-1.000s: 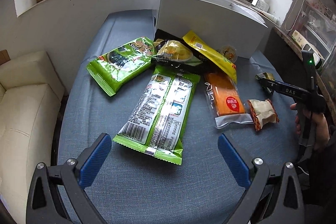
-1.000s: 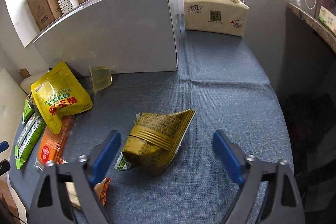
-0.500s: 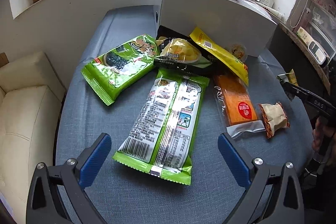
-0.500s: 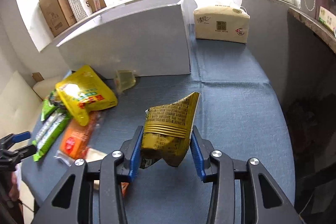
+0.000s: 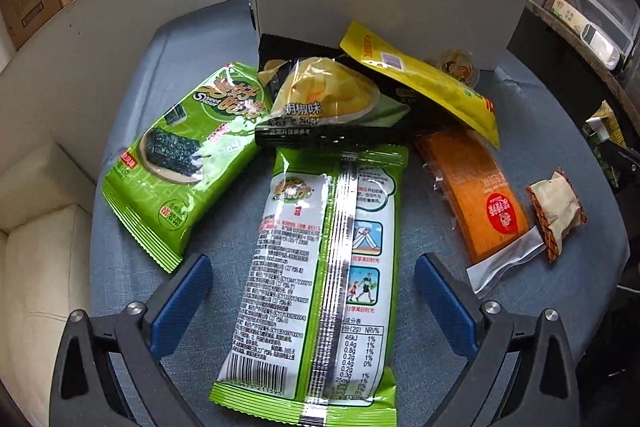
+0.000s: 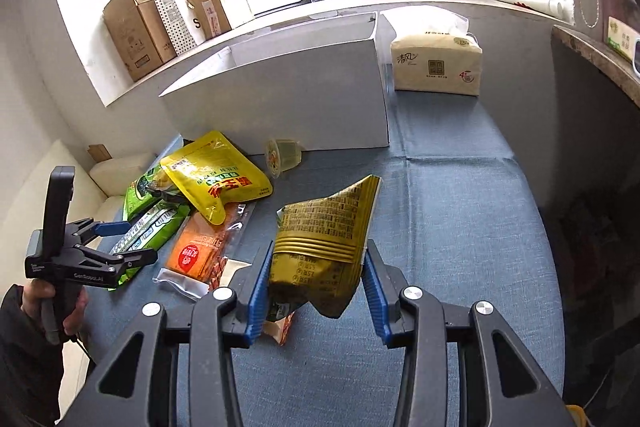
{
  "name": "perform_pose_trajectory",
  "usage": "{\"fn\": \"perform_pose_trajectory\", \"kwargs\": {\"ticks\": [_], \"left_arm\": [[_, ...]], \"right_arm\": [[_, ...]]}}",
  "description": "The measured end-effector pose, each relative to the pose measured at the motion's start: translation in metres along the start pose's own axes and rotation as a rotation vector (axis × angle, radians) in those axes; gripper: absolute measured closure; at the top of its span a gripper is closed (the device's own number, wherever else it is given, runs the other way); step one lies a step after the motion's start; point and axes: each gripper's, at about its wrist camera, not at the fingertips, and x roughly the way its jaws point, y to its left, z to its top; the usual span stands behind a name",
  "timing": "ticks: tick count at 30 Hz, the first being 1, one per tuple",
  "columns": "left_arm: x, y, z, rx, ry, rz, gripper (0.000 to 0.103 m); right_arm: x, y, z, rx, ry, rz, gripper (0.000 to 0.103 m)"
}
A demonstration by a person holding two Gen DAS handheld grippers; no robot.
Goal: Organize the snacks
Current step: 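Grasp the olive-green snack bag with the right tool and lift it, then grasp the long green pack with the left tool while the right tool carries the olive bag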
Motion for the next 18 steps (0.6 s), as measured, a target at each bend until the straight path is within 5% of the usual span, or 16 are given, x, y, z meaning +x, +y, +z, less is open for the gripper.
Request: {"fn": "perform_pose_trajectory", "kwargs": {"ticks": [3, 6, 12, 18], "left_arm": [[-0.005, -0.004, -0.003, 0.037, -0.021, -0.009, 0.01], [-0.012, -0.007, -0.009, 0.056, -0.046, -0.022, 0.031], [-0.028, -0.006, -0.02, 0.021, -0.051, -0.008, 0.04], [-0.079, 0.005, -0.037, -0.043, -0.144, -0.008, 0.04]], "right_arm": [[0.0, 0.0, -0.002, 0.003, 0.002, 0.003, 0.057], [0.003, -0.001, -0.003, 0.006, 0.014, -0.001, 0.057], [0.0, 0.0, -0.005, 0.007, 0.011, 0.013, 0.057], [-0.008, 0.006, -0.003, -0.002, -0.009, 0.028, 0.057]]}}
